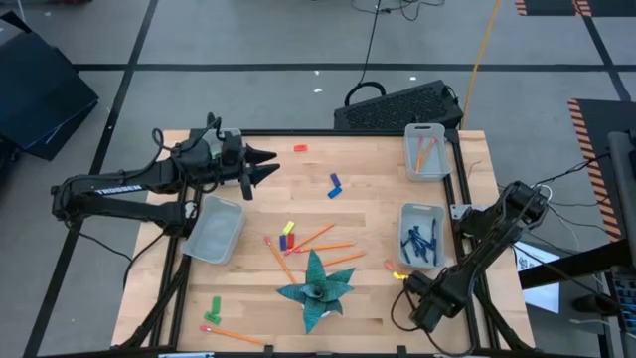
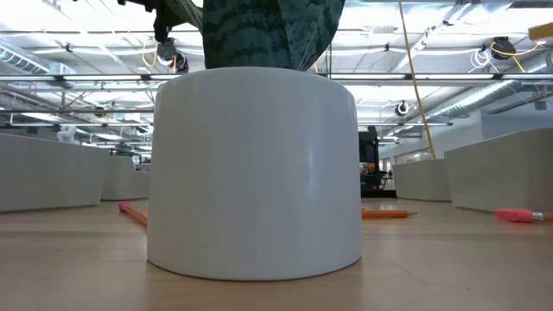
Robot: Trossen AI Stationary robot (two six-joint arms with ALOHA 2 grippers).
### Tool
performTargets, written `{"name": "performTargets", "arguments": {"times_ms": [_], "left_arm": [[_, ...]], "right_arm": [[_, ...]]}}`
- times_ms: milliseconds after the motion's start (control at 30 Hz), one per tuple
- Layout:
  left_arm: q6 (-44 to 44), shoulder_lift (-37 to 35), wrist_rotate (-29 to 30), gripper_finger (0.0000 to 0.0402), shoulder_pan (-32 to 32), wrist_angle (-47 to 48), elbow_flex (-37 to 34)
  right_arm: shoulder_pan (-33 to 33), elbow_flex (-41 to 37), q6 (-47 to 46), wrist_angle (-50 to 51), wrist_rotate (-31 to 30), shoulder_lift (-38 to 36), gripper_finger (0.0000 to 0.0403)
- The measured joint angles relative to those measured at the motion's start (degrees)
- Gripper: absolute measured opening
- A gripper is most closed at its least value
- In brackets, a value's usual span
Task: Sort crayons/erasers/pens/pencils in bins
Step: Put the orange pencil into the top right gray bin
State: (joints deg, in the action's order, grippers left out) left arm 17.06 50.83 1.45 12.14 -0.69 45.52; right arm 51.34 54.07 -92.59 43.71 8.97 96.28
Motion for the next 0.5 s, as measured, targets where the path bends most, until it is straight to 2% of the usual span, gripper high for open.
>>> {"name": "performTargets", "arguments": {"times_ms": [300,500], "left_arm": [[-0.35,0.00,-0.02,0.0186,-0.02,0.37,0.00],[-0.43,0.00,-0.02,0.0186,0.00,0.46,0.00]], "right_arm": [[-1.24,-0.06,2.67,-3.19,-1.75,-12.01,0.0014],[-5.77,1.28,7.13,-7.17,-10.79,-22.27,0.0014]]}}
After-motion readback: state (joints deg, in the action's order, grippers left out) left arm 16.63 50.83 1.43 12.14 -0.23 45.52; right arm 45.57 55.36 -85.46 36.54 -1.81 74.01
